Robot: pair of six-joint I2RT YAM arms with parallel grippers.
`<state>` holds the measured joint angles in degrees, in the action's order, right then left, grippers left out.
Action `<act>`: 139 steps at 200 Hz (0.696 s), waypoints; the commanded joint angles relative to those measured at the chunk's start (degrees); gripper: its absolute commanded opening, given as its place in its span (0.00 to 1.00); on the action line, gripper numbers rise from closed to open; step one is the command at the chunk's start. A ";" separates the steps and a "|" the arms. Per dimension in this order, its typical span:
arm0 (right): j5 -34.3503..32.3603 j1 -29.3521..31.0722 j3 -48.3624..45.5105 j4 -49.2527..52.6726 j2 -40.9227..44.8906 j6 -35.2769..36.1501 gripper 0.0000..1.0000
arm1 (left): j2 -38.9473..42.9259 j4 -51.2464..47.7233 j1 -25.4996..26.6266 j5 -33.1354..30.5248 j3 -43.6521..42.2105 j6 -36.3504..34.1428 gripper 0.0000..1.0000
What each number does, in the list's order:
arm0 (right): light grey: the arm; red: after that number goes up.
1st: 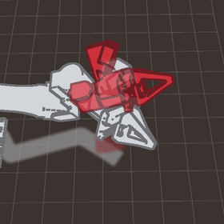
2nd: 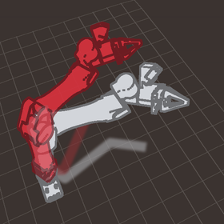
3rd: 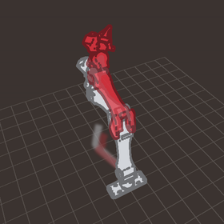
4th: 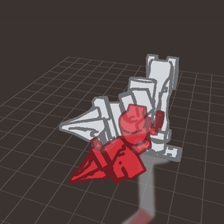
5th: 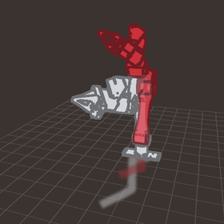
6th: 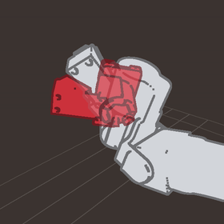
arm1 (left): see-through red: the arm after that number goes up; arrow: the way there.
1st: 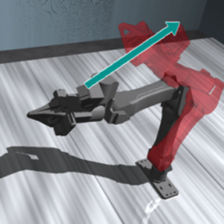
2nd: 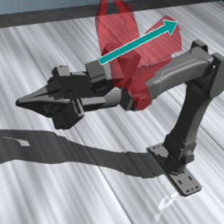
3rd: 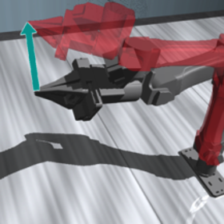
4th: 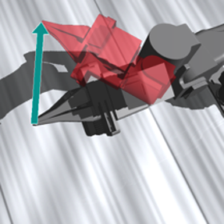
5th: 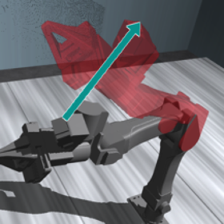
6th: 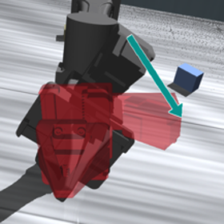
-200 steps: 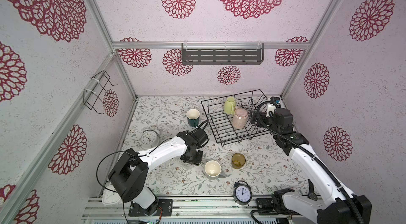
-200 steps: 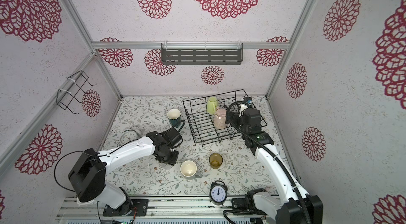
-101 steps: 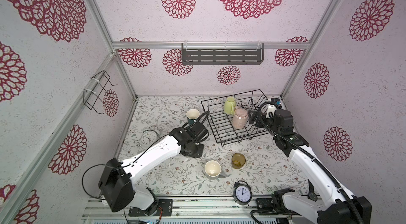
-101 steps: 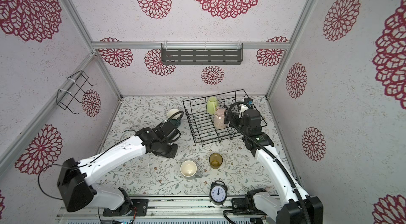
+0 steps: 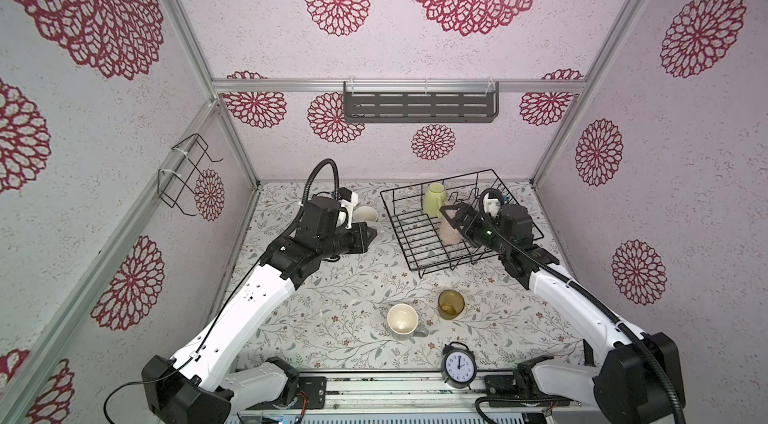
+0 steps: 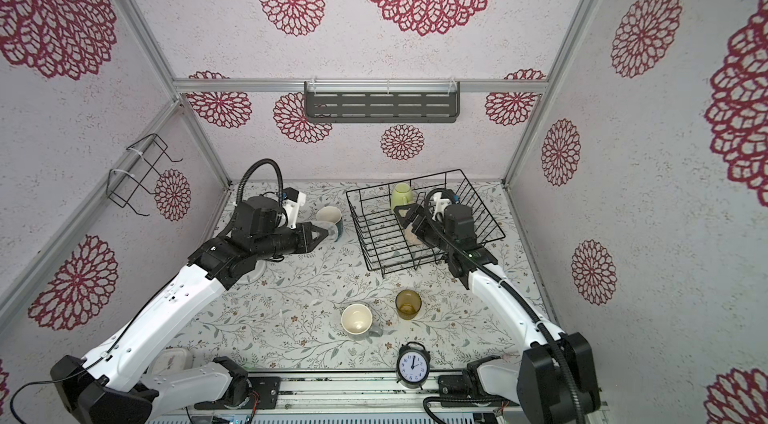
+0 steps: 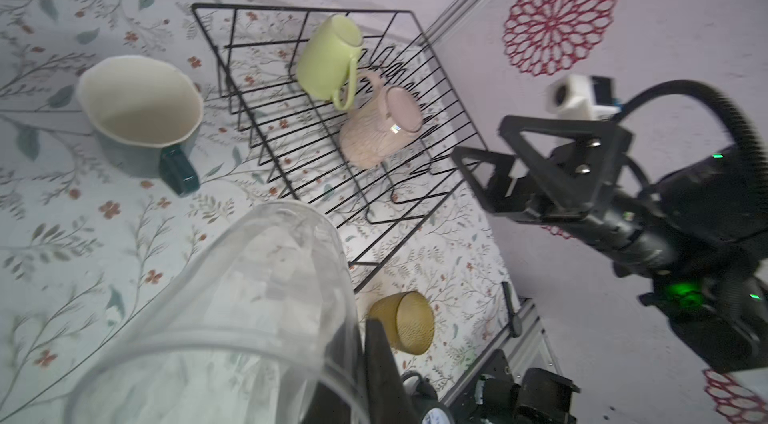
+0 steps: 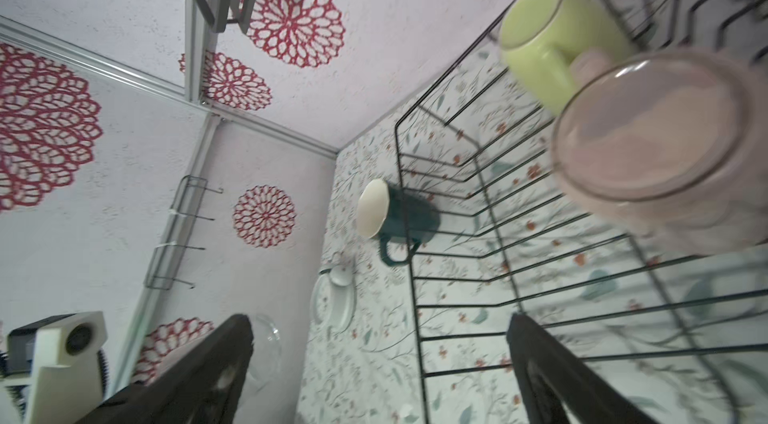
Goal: Load the cups into the dish rack
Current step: 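Lift the clear glass with the left gripper while the right gripper approaches it, then grasp the clear glass with the right gripper beside the left gripper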
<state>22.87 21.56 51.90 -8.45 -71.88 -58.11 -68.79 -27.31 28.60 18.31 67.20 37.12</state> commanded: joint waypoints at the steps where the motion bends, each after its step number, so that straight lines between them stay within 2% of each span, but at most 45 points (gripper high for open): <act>1: 4.38 3.77 2.59 -6.56 -1.50 -15.98 0.99 | 0.68 16.67 -2.24 8.58 -2.05 3.87 0.00; 24: 4.66 7.71 -0.31 -18.04 -3.75 -27.59 0.99 | 0.35 24.66 -3.32 11.55 -5.06 7.72 0.00; 67: 1.73 12.76 -3.10 -31.95 -7.48 -43.67 0.98 | -1.81 27.86 -3.47 14.65 -5.70 9.90 0.00; 92: 0.66 14.34 -2.80 -36.06 -9.04 -46.95 0.96 | -3.20 29.01 -3.61 14.88 -5.82 11.36 0.00; 118: -4.37 15.96 -4.34 -42.97 -9.81 -50.62 0.98 | -4.72 29.00 -3.68 16.85 -5.19 12.60 0.00; 139: -4.94 16.46 -2.73 -42.69 -10.51 -50.82 0.98 | -5.29 30.40 -3.69 17.29 -5.84 13.85 0.00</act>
<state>20.99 37.17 47.40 -44.25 -82.06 -105.23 -73.56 -0.95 24.97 33.30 61.49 49.19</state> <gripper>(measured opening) 0.976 0.068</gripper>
